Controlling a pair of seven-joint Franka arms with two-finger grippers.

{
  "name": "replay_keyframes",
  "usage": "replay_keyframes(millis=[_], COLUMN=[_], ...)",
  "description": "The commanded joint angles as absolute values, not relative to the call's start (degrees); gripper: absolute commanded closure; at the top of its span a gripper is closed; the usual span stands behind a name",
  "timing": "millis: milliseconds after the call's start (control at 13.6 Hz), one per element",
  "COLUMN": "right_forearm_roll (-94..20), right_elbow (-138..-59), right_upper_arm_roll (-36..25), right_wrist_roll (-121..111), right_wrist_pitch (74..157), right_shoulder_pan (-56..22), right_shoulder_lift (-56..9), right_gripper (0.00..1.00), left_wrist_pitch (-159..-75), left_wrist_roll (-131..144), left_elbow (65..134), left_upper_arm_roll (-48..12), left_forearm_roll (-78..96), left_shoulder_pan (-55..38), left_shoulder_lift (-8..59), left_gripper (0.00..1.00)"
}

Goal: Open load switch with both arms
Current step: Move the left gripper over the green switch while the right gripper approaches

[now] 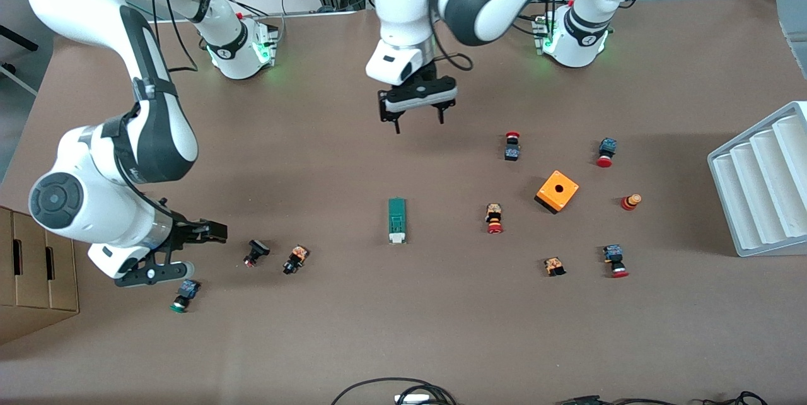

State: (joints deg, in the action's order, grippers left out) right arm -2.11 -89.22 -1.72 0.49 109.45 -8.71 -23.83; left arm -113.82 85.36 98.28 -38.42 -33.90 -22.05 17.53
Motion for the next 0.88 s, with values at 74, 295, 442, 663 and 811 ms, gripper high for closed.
replay_keyframes(millis=[74,295,442,663,811], right_forearm_roll=[-3.43,-4.04,-3.96,-4.04,-4.04], right_elbow=[-87.01,-87.1,-87.01,-87.54,-87.54], right_upper_arm_roll=[-2.02,-1.93,-1.85,-1.76,-1.76], right_wrist_roll=[-0.7,-3.33,-3.43,-3.69,-3.69], right_wrist_pitch=[108.98,109.34,109.86,114.6,115.14], right_shoulder_pan=[-8.61,-8.44,-9.49,-11.95,-12.22], right_shoulder_lift=[-24.52,-24.61,-24.7,-25.31,-25.84], right_gripper=[0.0,0.0,0.0,0.0,0.0], left_wrist_pitch=[-118.2,-118.83,-118.65,-118.3,-117.78], left_wrist_roll=[99.81,105.1,110.62,118.72,119.7], left_elbow=[97.38,97.29,97.38,97.65,97.73], left_upper_arm_roll=[-38.14,-38.14,-37.88,-37.79,-37.62], left_forearm_roll=[-48.13,-58.94,-67.63,-78.46,-81.99], left_shoulder_pan=[-24.96,-26.54,-28.21,-28.21,-28.82], left_shoulder_lift=[23.89,28.02,31.71,35.67,38.04], left_gripper=[0.0,0.0,0.0,0.0,0.0])
